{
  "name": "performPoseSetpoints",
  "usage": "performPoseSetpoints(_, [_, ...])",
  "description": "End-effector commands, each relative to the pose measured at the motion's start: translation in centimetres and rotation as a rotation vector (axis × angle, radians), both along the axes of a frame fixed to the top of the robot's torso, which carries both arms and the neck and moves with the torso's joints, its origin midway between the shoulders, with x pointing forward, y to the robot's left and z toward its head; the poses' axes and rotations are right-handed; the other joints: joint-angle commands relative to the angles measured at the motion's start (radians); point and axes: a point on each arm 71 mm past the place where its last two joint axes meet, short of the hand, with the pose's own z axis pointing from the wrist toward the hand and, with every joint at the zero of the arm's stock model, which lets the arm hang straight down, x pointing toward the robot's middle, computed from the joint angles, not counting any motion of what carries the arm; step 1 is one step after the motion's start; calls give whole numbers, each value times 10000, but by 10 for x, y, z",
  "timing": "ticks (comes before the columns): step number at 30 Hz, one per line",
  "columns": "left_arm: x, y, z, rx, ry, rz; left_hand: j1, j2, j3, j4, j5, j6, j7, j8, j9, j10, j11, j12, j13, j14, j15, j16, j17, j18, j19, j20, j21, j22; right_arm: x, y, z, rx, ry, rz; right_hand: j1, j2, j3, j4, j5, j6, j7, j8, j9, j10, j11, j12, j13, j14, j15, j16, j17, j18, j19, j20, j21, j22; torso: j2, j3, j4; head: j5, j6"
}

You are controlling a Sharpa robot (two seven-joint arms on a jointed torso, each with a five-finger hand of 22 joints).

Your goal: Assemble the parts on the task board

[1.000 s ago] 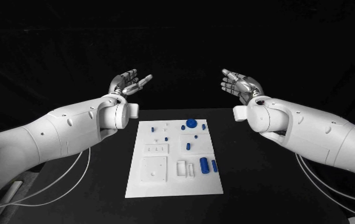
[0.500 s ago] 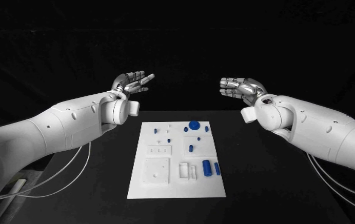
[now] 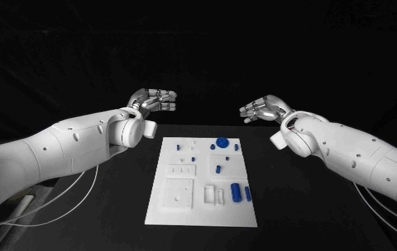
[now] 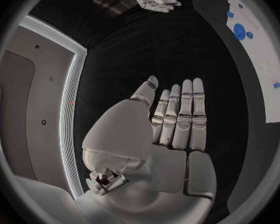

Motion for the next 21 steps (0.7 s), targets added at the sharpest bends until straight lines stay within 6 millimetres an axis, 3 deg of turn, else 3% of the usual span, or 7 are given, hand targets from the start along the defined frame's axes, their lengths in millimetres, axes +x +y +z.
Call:
performPoseSetpoints(1, [-5,-8,7,38,-370,-751,240,22,161,-295,4,48,49,18,10,18,17,32,1,-23,7,-21,-16,-97,-60,-75,103,30,-2,7,0,-2503,-1056,906,22,-173,34,-9,-138,93,-22,29,9,130,-62,52,8,707,-239,177,133,192,649,-251,270,75,297,-120,186,-26,170])
performPoseSetpoints(5, [-10,-14,12,-49,-445,-1172,360,-55,301,-751,-104,-7,93,23,11,-129,80,40,4,-99,32,-21,-19,-68,-272,-62,403,184,-2,14,1,-3965,-1709,1315,261,-395,-211,7,-480,139,-90,24,3,138,-185,49,6,2000,-631,739,606,437,2010,-642,932,293,569,-229,404,-157,361])
performPoseSetpoints(7, [-13,-17,13,-95,-463,-1332,281,-99,269,-897,-129,-40,99,19,10,-164,91,33,1,-64,25,-14,-15,-54,-347,-60,547,253,-2,17,1,-4513,-1997,1448,345,-428,-537,36,-507,164,-138,43,10,134,-265,100,26,2071,-778,2657,1619,677,3051,-832,1498,535,661,-257,485,-219,394])
performPoseSetpoints(10, [-18,-20,15,-135,-493,-1519,166,-113,175,-1047,-139,-92,105,22,11,-186,100,31,1,21,6,-17,-14,-57,-404,-66,710,316,-2,22,2,-5206,-2438,1554,450,-412,-748,2,-489,143,-170,15,1,-76,-218,58,9,1965,-780,5065,2975,986,3987,-904,2104,864,848,-298,605,-288,532])
performPoseSetpoints(13, [-22,-21,17,-148,-533,-1657,62,-129,43,-1146,-151,-115,115,22,11,-226,112,34,3,32,13,-14,-11,-60,-456,-52,789,324,-1,27,2,-5714,-2763,1593,444,-437,-771,-6,-497,139,-161,8,-3,-142,-206,46,5,1732,-780,6244,3825,1120,4032,-848,2376,1115,974,-317,694,-348,580])
performPoseSetpoints(17, [-26,-22,21,-174,-593,-1812,-20,-101,-102,-1206,-160,-131,120,22,11,-258,122,36,4,22,23,-13,-9,-60,-477,-34,810,285,-1,34,3,-6454,-3222,1616,480,-495,-626,-11,-473,118,-180,11,0,-280,-179,49,8,1571,-760,7228,4362,1169,4416,-927,2790,1432,1144,-367,812,-427,625])
performPoseSetpoints(21, [-31,-24,25,-205,-647,-1952,-65,-43,-270,-1257,-173,-178,138,21,11,-326,144,37,5,39,27,-8,-6,-48,-446,-26,827,220,-2,42,4,-7158,-3665,1606,478,-570,-431,-6,-557,74,-196,12,1,-354,-168,44,7,1476,-728,7781,4414,997,4542,-1023,3317,1798,1305,-410,901,-441,714])
